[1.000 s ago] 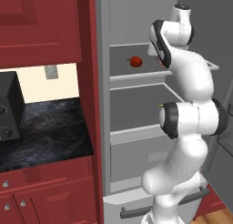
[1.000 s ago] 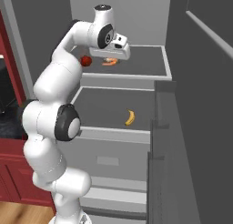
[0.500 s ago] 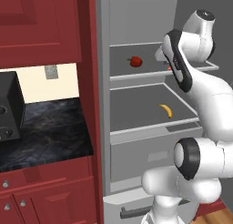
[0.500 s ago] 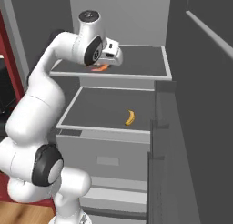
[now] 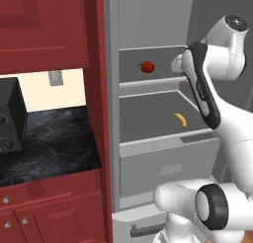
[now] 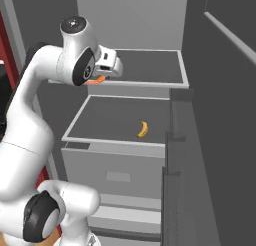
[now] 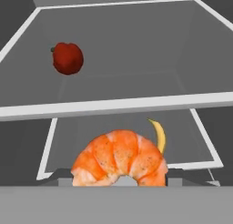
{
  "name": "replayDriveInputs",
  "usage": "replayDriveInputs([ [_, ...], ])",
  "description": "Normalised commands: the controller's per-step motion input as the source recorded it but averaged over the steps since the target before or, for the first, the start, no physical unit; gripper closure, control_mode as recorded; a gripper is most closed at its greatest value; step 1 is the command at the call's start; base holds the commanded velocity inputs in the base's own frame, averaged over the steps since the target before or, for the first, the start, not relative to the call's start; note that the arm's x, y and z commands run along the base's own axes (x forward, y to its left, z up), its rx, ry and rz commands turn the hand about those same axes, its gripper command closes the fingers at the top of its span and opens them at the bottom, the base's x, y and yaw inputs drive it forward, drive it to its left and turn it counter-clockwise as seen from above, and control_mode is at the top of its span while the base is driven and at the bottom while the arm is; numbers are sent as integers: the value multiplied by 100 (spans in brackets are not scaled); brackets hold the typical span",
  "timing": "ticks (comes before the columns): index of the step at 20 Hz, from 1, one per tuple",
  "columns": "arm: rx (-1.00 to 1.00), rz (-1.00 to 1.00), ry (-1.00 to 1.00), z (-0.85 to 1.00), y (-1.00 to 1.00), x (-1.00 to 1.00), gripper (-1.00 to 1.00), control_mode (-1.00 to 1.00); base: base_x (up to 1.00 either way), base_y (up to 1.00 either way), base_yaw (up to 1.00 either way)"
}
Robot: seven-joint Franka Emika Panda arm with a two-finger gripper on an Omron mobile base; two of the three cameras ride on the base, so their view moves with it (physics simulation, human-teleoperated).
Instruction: Open the fridge, remove the banana, bell pepper, and shrimp, and place them on any counter.
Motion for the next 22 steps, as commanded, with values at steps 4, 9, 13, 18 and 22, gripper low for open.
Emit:
replayDriveInputs([
  [4,0,0,0,0,15,-19,100,-100,0,0,0],
  [9,0,1,0,0,5,-7,100,100,-10,7,1],
  [13,0,0,0,0,0,0,100,100,-50,48,1],
  [18,0,0,0,0,0,0,100,100,-59,67,0],
  [22,0,0,0,0,0,0,100,100,-34,88,0],
])
